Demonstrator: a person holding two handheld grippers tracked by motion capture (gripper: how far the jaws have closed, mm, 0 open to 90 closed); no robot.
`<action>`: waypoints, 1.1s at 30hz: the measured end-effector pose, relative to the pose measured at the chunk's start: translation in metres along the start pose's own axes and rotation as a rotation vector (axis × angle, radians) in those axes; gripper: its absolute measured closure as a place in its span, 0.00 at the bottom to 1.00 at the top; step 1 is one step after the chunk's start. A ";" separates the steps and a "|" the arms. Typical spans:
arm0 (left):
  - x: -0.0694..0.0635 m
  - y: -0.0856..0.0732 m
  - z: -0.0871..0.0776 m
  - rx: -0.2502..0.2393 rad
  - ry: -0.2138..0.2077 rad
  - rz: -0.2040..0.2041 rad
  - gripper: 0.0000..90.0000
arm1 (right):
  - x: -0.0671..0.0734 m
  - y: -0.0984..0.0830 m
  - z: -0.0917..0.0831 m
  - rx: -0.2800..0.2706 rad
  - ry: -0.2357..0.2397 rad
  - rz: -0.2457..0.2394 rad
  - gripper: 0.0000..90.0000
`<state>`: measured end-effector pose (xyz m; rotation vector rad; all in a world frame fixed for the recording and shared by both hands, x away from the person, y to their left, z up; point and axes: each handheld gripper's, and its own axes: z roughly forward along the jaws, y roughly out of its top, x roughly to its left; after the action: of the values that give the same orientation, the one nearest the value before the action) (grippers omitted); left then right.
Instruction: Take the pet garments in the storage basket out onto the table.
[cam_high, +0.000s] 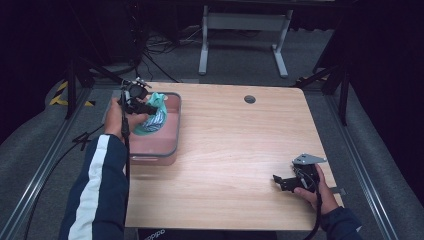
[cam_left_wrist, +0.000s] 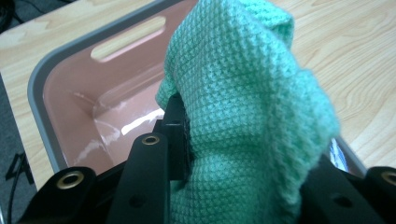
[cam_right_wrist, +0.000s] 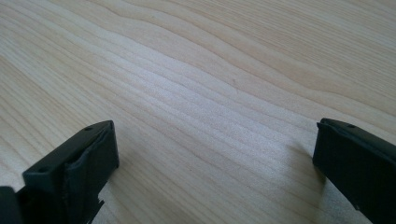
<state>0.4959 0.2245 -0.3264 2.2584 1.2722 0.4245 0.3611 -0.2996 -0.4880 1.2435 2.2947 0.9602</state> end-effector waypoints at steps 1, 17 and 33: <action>-0.001 0.001 -0.001 -0.002 -0.007 -0.005 0.75 | 0.000 0.000 0.000 0.000 0.000 0.000 0.01; -0.022 0.018 -0.012 -0.054 -0.037 0.041 0.75 | 0.000 0.000 0.000 0.000 0.000 0.000 0.01; -0.048 0.032 -0.016 -0.087 -0.086 0.094 0.75 | 0.000 0.000 0.000 0.000 0.000 0.000 0.01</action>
<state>0.4855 0.1741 -0.2962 2.2447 1.0870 0.4041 0.3611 -0.2996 -0.4881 1.2432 2.2948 0.9601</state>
